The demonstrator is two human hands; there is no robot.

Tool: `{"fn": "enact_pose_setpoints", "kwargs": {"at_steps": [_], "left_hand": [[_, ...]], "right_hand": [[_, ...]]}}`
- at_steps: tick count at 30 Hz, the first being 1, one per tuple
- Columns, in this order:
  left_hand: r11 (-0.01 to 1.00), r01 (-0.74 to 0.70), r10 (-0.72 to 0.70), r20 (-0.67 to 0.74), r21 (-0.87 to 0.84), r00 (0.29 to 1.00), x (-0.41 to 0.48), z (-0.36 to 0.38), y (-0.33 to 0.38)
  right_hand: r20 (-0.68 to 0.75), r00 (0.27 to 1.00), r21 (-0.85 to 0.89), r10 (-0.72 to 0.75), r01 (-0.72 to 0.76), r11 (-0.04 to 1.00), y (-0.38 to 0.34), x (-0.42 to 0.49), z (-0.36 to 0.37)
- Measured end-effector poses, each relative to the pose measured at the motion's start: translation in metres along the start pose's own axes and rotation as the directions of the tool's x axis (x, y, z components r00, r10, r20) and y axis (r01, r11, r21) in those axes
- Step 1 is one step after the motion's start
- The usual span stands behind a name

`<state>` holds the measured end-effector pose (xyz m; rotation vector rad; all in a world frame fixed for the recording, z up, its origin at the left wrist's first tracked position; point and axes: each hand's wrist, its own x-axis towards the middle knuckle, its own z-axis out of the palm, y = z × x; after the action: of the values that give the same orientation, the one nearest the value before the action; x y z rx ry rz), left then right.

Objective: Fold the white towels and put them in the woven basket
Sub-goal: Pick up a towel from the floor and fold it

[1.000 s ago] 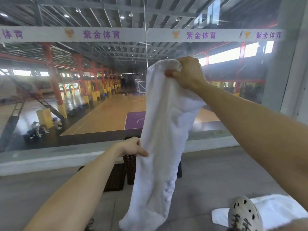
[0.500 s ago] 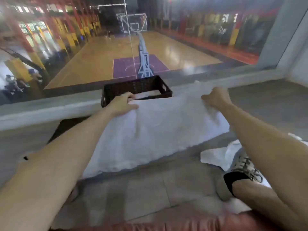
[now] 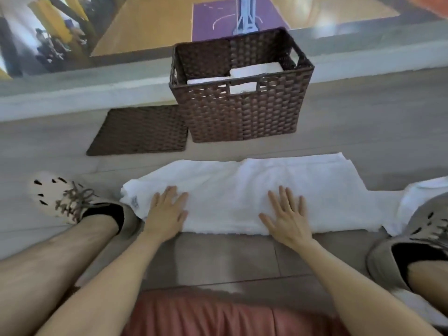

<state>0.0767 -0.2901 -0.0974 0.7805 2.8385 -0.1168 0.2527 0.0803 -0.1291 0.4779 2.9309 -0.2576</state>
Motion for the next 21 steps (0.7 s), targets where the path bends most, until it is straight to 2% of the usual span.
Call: {"fn": "enact_pose_setpoints", "kwargs": {"at_steps": [3, 6, 8, 9, 11, 12, 14, 17, 19, 21], "left_hand": [[0.992, 0.077, -0.089, -0.133, -0.096, 0.987, -0.015, -0.012, -0.013], [0.957, 0.259, -0.280, -0.176, -0.133, 0.944, -0.011, -0.035, -0.031], [0.926, 0.317, -0.343, -0.103, -0.205, 0.934, 0.000, -0.040, -0.051], [0.919, 0.308, -0.324, -0.029, -0.246, 0.946, 0.005, -0.042, -0.062], [0.879, 0.341, -0.294, 0.184, -0.334, 0.938, 0.008, -0.046, -0.080], [0.848, 0.388, -0.317, 0.240, -0.361, 0.917, 0.005, -0.048, -0.086], [0.739, 0.466, -0.379, 0.271, -0.487, 0.885, -0.002, -0.040, -0.096], [0.504, 0.573, -0.392, 0.420, -0.647, 0.819, -0.016, -0.028, -0.111], [0.432, 0.610, -0.323, 0.517, -0.664, 0.792, -0.026, -0.030, -0.117], [0.373, 0.577, -0.207, 0.541, -0.727, 0.815, -0.035, -0.031, -0.123]], "right_hand": [[0.027, 0.999, -0.002, -0.016, 0.016, 1.000, 0.009, 0.000, 0.007], [0.066, 0.996, -0.020, -0.062, 0.063, 0.998, 0.042, -0.006, 0.000], [0.083, 0.996, -0.038, -0.043, 0.047, 0.998, 0.066, -0.013, -0.007], [0.072, 0.997, -0.049, -0.007, 0.011, 0.999, 0.073, -0.017, -0.009], [-0.023, 0.997, -0.064, 0.070, -0.071, 0.995, 0.066, -0.017, -0.014], [-0.086, 0.993, -0.045, 0.075, -0.079, 0.996, 0.051, -0.012, -0.017], [-0.178, 0.984, 0.013, -0.017, 0.019, 1.000, 0.002, 0.006, -0.020], [-0.117, 0.962, 0.043, -0.247, 0.254, 0.966, -0.090, 0.024, -0.009], [-0.040, 0.951, 0.022, -0.306, 0.307, 0.951, -0.131, 0.024, 0.008], [-0.024, 0.954, -0.026, -0.300, 0.299, 0.954, -0.145, 0.022, 0.020]]}}
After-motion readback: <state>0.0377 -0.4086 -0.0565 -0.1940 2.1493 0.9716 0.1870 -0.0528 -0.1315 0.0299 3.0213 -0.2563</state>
